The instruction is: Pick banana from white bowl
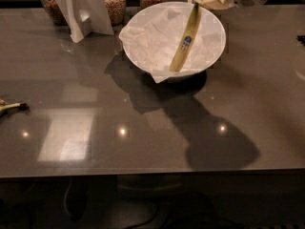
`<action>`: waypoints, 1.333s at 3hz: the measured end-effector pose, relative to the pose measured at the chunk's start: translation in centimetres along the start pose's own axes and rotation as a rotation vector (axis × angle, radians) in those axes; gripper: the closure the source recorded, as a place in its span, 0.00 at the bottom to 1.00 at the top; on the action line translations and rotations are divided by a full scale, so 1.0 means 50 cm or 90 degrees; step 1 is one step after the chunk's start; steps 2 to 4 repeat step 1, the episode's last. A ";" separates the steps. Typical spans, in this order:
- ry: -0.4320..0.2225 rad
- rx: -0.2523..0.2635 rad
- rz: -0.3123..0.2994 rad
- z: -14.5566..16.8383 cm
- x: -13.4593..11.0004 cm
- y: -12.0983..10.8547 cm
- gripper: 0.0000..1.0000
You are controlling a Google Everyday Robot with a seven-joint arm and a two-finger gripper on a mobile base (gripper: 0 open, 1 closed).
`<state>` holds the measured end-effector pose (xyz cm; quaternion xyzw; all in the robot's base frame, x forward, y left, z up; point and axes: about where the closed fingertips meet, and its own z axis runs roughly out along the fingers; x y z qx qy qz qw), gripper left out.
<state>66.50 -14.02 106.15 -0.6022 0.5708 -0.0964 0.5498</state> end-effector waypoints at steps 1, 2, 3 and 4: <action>-0.003 0.004 -0.021 -0.037 -0.021 -0.004 1.00; -0.003 0.004 -0.021 -0.037 -0.021 -0.004 1.00; -0.003 0.004 -0.021 -0.037 -0.021 -0.004 1.00; -0.003 0.004 -0.021 -0.037 -0.021 -0.004 1.00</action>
Offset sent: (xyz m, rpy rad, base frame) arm 0.0000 0.0000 0.0000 0.0000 0.0000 0.0000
